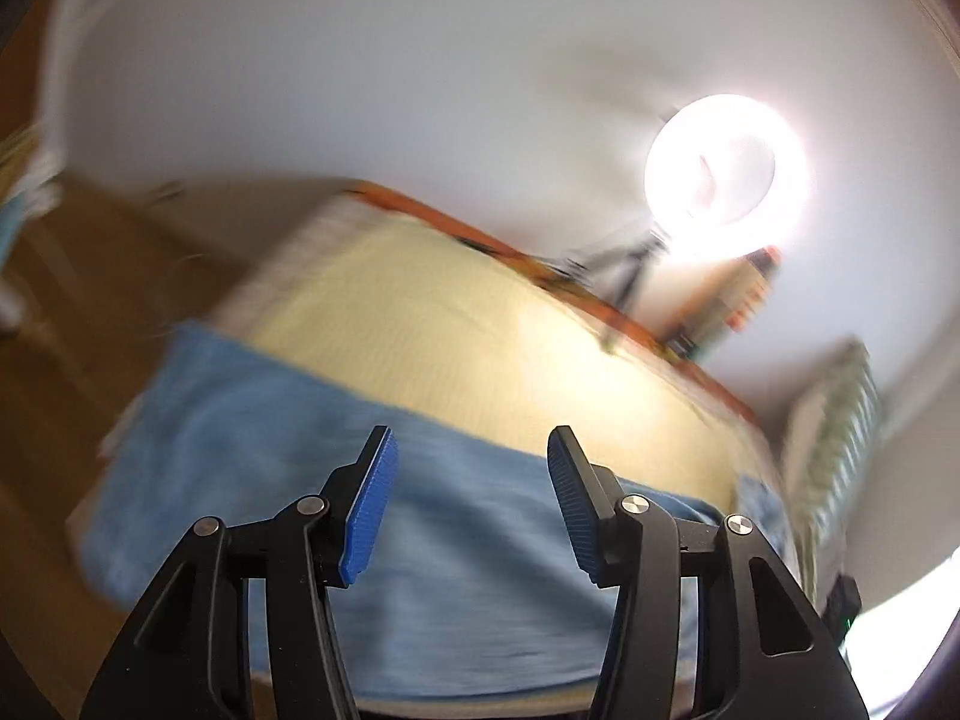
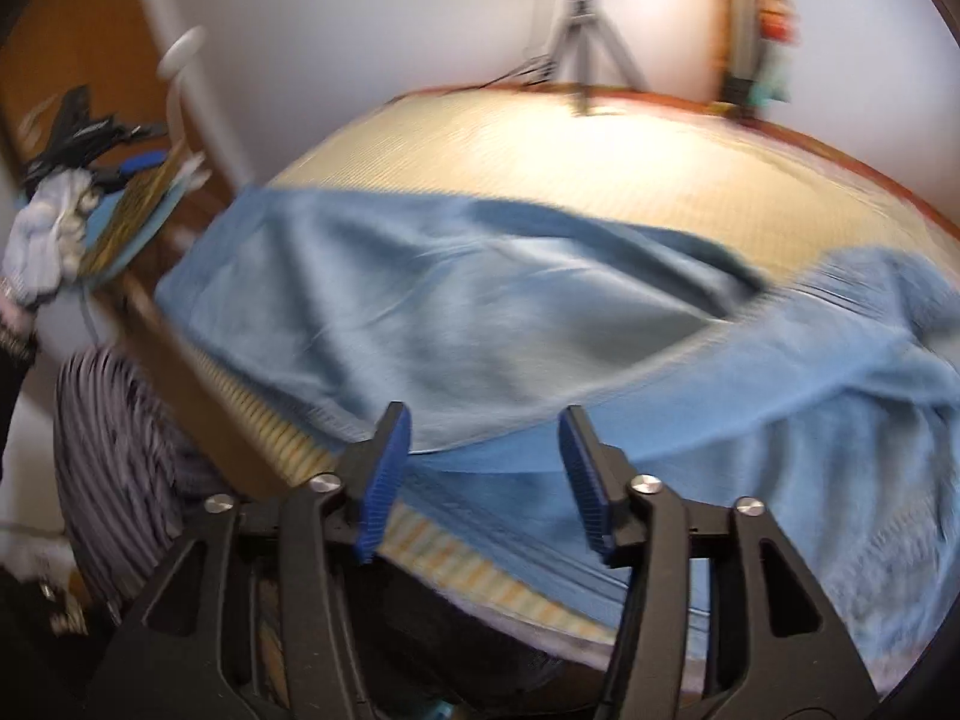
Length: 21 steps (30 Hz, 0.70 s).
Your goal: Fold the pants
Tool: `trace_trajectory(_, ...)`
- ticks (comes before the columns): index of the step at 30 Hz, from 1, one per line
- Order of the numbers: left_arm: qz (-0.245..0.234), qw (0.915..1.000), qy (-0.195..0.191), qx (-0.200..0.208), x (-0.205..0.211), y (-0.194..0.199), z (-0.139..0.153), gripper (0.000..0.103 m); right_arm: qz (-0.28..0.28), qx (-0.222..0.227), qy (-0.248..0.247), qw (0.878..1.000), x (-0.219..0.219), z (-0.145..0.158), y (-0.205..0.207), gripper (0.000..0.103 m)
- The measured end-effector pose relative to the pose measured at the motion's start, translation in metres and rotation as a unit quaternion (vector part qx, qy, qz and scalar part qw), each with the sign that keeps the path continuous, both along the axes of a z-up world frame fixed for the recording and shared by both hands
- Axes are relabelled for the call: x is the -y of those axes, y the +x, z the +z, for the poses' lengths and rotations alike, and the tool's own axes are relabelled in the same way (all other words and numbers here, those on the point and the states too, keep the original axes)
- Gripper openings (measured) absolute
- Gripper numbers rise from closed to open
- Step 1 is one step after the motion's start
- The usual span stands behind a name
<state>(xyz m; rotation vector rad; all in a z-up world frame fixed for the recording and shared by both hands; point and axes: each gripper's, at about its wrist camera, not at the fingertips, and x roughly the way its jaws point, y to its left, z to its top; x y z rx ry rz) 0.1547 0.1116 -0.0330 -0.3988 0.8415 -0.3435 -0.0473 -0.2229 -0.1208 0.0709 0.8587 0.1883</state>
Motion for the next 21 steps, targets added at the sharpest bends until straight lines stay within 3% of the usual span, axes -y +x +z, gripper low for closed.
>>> trace_trajectory(4, -0.086, 0.9963, 0.007, -0.001, 0.079, 0.031, 0.024, 0.051, -0.089, 0.02, 0.006, 0.996, 0.042, 0.011, -0.012, 0.068)
trace_trajectory(7, -0.149, 0.9887, 0.01, -0.002, 0.141, 0.045, 0.032, 0.052, -0.167, 0.023, 0.004, 0.986, 0.08, 0.016, -0.024, 0.069)
trace_trajectory(9, -0.191, 0.9816, 0.007, -0.01, 0.181, 0.048, 0.03, 0.061, -0.203, 0.024, 0.008, 0.979, 0.106, 0.017, -0.032, 0.069)
trace_trajectory(15, -0.283, 0.956, -0.04, -0.067, 0.283, 0.054, 0.004, 0.063, -0.282, 0.019, 0.013, 0.959, 0.179, 0.015, -0.054, 0.069)
trace_trajectory(21, -0.353, 0.9244, -0.057, -0.132, 0.385, 0.052, -0.035, 0.063, -0.328, 0.031, -0.004, 0.944, 0.22, 0.024, -0.072, 0.069)
